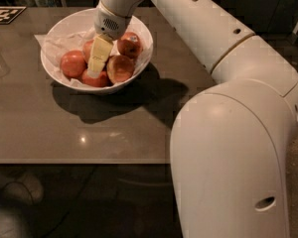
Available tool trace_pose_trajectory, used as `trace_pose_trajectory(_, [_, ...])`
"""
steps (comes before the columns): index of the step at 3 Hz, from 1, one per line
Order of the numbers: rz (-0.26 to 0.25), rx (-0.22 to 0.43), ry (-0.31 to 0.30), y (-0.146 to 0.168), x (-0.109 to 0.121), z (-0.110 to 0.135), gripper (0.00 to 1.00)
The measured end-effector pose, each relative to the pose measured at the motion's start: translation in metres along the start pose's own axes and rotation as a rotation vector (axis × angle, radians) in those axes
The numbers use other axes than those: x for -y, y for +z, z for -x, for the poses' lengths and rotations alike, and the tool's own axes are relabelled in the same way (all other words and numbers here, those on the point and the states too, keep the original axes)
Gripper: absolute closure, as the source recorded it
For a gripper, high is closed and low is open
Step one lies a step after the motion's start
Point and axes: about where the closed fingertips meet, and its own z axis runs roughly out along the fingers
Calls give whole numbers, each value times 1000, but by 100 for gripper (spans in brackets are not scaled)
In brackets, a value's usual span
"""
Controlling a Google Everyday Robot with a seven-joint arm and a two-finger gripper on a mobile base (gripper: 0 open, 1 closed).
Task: Pick apple from white bowl
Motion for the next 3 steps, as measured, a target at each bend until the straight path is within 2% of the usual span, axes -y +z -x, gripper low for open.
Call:
trace_pose_trajectory(1, [0, 0, 0, 0, 0, 0, 18])
trace_pose_trajectory(3, [0, 0, 0, 0, 0, 0, 66])
